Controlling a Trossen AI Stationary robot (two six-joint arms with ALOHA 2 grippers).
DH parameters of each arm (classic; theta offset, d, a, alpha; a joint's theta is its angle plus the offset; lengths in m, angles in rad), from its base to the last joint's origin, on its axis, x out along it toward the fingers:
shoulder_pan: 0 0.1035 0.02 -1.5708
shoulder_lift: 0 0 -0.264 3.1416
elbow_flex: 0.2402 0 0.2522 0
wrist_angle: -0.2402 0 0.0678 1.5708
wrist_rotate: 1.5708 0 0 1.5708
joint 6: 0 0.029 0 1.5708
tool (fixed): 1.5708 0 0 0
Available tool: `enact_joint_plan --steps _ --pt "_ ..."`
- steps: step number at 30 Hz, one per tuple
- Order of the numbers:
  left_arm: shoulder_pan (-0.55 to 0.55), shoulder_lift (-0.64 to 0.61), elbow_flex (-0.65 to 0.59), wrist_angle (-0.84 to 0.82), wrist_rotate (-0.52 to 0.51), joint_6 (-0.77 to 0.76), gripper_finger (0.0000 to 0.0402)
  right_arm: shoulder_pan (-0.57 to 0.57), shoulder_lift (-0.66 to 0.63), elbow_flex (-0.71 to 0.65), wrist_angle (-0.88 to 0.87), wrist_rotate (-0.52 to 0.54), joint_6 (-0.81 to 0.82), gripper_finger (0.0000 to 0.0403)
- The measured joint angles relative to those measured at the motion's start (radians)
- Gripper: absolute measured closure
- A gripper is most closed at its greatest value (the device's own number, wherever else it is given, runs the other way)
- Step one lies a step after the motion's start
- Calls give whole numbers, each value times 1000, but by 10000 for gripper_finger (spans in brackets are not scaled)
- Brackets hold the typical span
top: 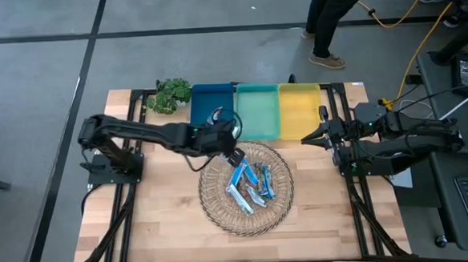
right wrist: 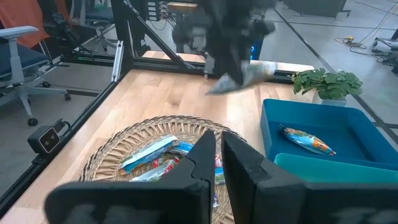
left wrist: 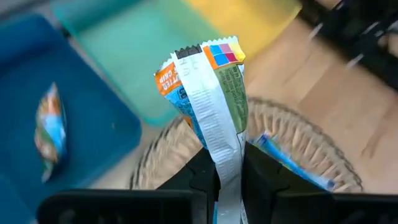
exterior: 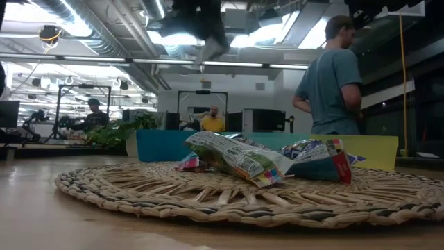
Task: Pick and place Granola Bars by type
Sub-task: Put the yellow granola bar into the blue bin
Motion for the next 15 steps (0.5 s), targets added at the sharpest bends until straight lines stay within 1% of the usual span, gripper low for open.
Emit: enact_joint_plan --steps 5,11,15 --pt "-33 -64 0 78 -79 109 355 0 0 0 0 0 0 370" --pt "-51 -88 0 223 -82 272 356 0 0 0 0 1 0 370" --pt "-49 -87 0 285 -79 299 356 0 0 0 0 1 0 370"
